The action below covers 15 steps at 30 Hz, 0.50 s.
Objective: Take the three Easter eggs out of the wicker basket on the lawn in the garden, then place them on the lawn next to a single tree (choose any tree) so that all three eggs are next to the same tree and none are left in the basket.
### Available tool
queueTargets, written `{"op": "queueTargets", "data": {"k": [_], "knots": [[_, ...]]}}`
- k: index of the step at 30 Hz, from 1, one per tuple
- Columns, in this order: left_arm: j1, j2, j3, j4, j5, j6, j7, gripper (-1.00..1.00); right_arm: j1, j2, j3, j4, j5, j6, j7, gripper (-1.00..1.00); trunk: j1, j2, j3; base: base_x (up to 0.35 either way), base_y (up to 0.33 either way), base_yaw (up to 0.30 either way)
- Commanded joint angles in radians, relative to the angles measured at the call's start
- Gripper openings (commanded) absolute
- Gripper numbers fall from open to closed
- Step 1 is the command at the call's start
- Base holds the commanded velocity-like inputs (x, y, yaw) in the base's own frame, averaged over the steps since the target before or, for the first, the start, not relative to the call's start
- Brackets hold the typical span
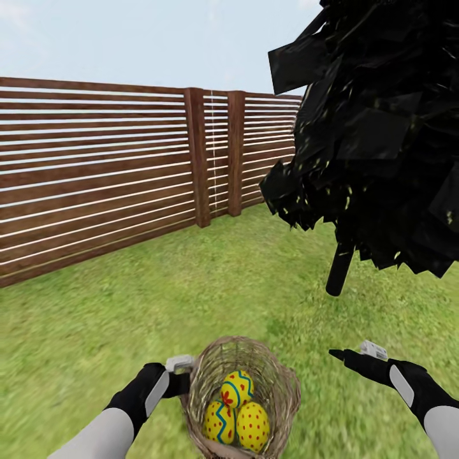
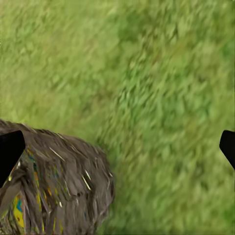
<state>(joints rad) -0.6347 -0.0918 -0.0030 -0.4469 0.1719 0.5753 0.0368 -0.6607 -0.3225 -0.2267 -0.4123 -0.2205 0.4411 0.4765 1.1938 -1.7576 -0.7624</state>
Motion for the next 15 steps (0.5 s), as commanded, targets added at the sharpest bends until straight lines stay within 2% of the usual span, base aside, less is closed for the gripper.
{"op": "queueTargets", "data": {"k": [1,4,6,9,13,15], "knots": [[-0.001,0.008,0.014,-0.003,0.025,0.006,-0.039,-1.00,0.000,0.000,-0.005,-0.001,-0.005,0.008,0.002,1.00,-0.004,0.007,0.002,0.000,0.000,0.000],[0.000,0.032,0.025,-0.003,0.028,0.006,-0.108,-1.00,0.000,0.000,-0.005,0.000,-0.005,0.008,0.002,1.00,-0.016,0.028,0.012,0.000,0.000,0.000],[0.000,0.033,0.027,-0.003,0.029,0.006,-0.120,-1.00,0.000,-0.001,-0.006,-0.001,-0.006,0.008,0.002,1.00,-0.023,0.042,0.018,0.000,0.000,0.000],[0.000,0.033,0.059,-0.002,0.035,0.006,-0.148,-1.00,0.000,-0.007,-0.008,0.000,-0.007,0.008,0.002,1.00,-0.035,0.063,0.027,0.000,0.000,0.000],[-0.001,0.034,0.061,-0.003,0.035,0.006,-0.158,-1.00,0.000,-0.004,-0.008,0.003,-0.005,0.003,-0.002,1.00,-0.050,0.091,0.040,0.000,0.000,0.000],[0.000,0.034,0.061,-0.003,0.035,0.006,-0.158,-1.00,0.010,-0.007,-0.008,0.003,0.013,0.002,-0.054,1.00,-0.058,0.105,0.046,0.000,0.000,0.000]]}}
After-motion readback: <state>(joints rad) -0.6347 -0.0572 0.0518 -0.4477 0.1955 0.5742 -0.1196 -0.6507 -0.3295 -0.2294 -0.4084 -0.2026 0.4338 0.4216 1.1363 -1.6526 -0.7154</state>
